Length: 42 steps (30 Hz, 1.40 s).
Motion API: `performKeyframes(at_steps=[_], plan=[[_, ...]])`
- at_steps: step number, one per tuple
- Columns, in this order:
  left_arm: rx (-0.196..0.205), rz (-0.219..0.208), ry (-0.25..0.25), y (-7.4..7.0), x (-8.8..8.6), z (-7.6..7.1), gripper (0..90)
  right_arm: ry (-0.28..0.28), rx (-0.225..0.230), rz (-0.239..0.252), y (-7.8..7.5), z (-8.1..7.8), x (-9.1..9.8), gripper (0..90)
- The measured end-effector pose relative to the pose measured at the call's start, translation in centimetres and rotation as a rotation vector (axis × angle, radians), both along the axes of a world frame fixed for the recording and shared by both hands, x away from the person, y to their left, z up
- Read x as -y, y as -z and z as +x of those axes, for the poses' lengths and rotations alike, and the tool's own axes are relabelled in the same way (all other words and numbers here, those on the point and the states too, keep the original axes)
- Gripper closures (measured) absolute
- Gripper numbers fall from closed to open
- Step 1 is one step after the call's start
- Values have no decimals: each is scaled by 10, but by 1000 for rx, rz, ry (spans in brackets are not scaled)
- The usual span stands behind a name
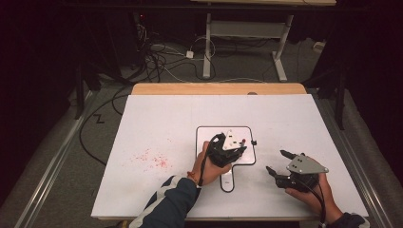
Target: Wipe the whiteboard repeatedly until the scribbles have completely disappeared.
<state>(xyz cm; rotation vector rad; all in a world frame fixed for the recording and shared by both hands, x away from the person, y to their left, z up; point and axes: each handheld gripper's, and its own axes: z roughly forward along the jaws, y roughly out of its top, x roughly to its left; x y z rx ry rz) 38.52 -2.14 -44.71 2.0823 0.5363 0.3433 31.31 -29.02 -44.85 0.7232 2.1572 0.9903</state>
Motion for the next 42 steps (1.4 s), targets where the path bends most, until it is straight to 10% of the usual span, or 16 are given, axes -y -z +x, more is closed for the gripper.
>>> performKeyframes(at_steps=[13, 22, 34, 42], plan=[[23, -9, 17, 2, 20, -3, 788, -8, -14, -13, 3, 1, -3, 274], [14, 6, -81, 1, -2, 10, 788, -8, -16, -15, 3, 1, -3, 274], [13, -8, -55, 3, 11, 2, 787, -15, -24, -18, 4, 2, -4, 274], [-4, 22, -83, 0, -18, 1, 787, -7, -18, -8, 2, 1, -2, 274]])
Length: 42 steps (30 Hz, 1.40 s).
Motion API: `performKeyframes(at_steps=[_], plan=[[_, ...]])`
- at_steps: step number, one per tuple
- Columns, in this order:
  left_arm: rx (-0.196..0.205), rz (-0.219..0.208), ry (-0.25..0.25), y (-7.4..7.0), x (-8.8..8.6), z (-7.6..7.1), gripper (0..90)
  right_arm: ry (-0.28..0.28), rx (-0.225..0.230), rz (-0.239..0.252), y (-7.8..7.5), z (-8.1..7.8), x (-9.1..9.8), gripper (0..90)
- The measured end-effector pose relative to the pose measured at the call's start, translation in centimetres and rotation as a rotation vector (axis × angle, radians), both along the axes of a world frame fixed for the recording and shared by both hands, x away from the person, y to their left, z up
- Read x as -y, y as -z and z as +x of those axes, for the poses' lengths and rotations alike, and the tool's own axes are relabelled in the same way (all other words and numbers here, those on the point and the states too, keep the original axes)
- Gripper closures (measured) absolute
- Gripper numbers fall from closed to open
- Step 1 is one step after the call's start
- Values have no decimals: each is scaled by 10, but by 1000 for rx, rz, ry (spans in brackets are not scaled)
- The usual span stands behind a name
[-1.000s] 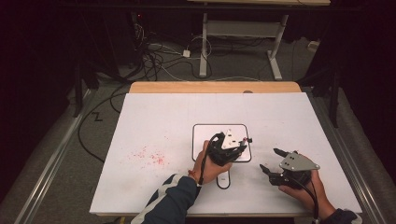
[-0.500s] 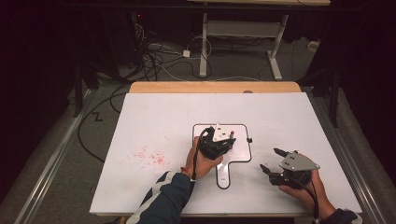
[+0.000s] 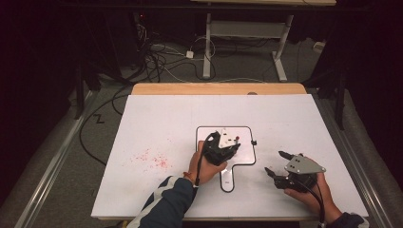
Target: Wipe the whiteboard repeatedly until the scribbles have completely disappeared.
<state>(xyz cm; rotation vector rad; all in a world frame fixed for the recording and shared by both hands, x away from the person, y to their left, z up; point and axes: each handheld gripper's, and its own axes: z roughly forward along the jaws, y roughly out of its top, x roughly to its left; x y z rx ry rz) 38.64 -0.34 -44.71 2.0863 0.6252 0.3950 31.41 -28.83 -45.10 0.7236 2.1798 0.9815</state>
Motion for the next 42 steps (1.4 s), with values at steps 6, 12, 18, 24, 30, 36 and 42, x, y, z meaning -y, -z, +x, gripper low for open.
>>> performKeyframes(at_steps=[6, 12, 18, 24, 30, 36, 42], plan=[[-18, 1, -35, 0, -28, -1, 786, -4, -5, -6, 1, 1, -3, 274], [-44, -28, -38, 2, -33, -3, 786, -7, -10, -10, 2, 1, -5, 274], [-34, -62, -2, 5, -1, 1, 786, -9, -14, -13, 3, 1, -6, 274], [-25, -54, 50, 4, 27, -1, 786, -12, -13, -9, 2, 1, -4, 274], [-41, -15, 43, 2, 16, -3, 786, -5, -6, -3, 1, 0, -1, 274], [-75, 36, 16, -2, -11, -4, 786, -4, -8, -9, 1, 0, -3, 273], [-108, 80, 21, -9, -29, -8, 785, -6, -9, -12, 1, 0, -4, 273]])
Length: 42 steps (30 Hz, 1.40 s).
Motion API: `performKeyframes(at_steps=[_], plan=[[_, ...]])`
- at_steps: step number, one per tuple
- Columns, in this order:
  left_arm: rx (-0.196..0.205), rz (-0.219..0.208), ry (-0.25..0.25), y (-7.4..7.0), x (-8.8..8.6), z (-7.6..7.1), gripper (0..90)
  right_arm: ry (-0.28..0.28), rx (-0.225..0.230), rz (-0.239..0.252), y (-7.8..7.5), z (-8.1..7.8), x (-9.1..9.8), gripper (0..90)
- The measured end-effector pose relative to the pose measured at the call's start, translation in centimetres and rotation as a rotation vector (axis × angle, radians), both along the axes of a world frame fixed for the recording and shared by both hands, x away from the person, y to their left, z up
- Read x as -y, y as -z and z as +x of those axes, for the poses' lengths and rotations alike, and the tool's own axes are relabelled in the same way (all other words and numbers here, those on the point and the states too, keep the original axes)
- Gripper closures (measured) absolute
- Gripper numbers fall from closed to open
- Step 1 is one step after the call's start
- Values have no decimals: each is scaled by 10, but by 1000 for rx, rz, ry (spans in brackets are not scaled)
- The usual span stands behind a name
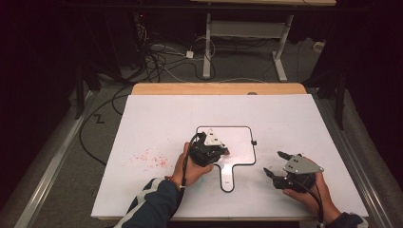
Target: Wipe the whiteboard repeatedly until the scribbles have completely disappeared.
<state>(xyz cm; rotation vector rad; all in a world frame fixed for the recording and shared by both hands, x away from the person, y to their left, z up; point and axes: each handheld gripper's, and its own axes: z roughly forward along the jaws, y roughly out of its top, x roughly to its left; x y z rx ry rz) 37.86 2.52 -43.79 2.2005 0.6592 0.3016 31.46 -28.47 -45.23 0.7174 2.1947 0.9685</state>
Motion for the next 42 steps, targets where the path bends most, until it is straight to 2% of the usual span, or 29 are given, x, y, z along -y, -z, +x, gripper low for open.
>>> performKeyframes(at_steps=[6, 10, 16, 19, 21, 24, 28, 29, 32, 35, 38, 42], plan=[[-29, 28, 20, -5, -1, 0, 785, -4, -3, -8, 1, 0, 0, 273], [-33, 44, 22, -7, 4, 4, 786, -2, -5, -9, 1, 0, -1, 272], [-42, 26, 70, -6, 30, 5, 785, -6, -6, -10, 1, 0, -1, 273], [-34, 40, 94, -7, 45, 3, 786, -2, -6, -9, 1, 0, -1, 273], [-16, 68, 103, -9, 51, 3, 786, -3, -5, -8, 1, 0, 0, 273], [-11, 90, 84, -10, 50, 5, 786, -4, -3, -7, 0, -1, 1, 273], [-26, 96, 53, -10, 37, 9, 786, -2, -1, -4, 0, -1, 2, 272], [-41, 97, 56, -10, 33, 10, 786, 0, 0, -4, 0, -1, 2, 273], [-40, 126, 49, -9, 23, 10, 785, 1, 1, -3, 0, 0, 2, 273], [-64, 122, 52, -8, 16, 11, 785, -1, -1, -8, 0, 0, 0, 272], [-60, 120, 64, -8, 22, 10, 785, -4, -2, -9, 0, 0, -1, 272], [-50, 132, 109, -9, 41, 5, 785, -2, -1, -6, 0, 0, -1, 272]])
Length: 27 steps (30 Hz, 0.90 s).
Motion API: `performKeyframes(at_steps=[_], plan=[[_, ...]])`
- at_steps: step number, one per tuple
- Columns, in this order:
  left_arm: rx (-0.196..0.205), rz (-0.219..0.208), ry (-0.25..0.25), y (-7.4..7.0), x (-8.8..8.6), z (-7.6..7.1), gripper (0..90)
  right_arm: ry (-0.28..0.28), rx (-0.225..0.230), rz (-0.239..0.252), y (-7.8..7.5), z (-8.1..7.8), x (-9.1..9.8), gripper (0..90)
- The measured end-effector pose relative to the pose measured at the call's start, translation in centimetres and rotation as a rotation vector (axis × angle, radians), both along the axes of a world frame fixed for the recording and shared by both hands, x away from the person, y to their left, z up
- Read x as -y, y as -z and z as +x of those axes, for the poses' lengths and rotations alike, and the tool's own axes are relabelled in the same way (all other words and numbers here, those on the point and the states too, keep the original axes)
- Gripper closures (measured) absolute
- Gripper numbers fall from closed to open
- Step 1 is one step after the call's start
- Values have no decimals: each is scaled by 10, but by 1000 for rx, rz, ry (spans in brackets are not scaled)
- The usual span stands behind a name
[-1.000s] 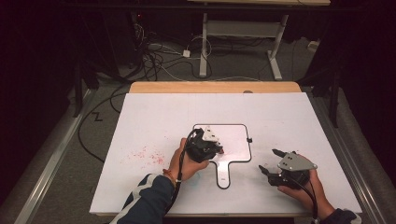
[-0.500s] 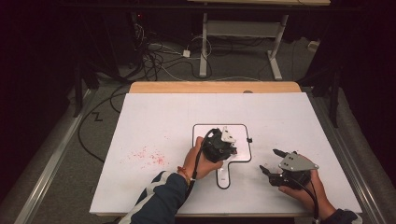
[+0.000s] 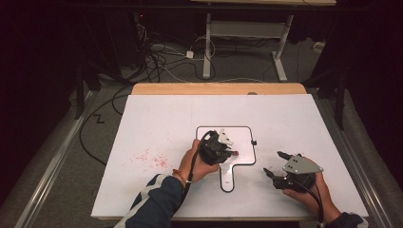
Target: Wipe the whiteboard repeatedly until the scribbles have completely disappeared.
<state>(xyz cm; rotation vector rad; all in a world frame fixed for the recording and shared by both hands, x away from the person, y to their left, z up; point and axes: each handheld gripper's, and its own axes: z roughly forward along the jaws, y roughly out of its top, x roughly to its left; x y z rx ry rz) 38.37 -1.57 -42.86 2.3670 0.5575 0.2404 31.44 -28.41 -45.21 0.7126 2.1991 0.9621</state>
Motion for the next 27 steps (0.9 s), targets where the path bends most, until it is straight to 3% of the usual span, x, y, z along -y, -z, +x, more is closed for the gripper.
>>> performKeyframes(at_steps=[5, 13, 19, 23, 27], plan=[[5, 19, 19, -1, 8, -2, 786, -1, 1, 1, 0, 0, 2, 273], [-21, -23, -30, 3, -30, -3, 785, 6, 0, 1, 0, 0, 3, 273], [-34, -29, -44, 4, -50, -6, 786, -3, -5, -9, 1, 0, -2, 272], [-35, -5, -37, 2, -53, -6, 785, -1, -12, -9, 2, 0, -2, 272], [-32, -19, -46, 2, -46, -3, 785, -4, -11, -13, 2, 0, -2, 273]])
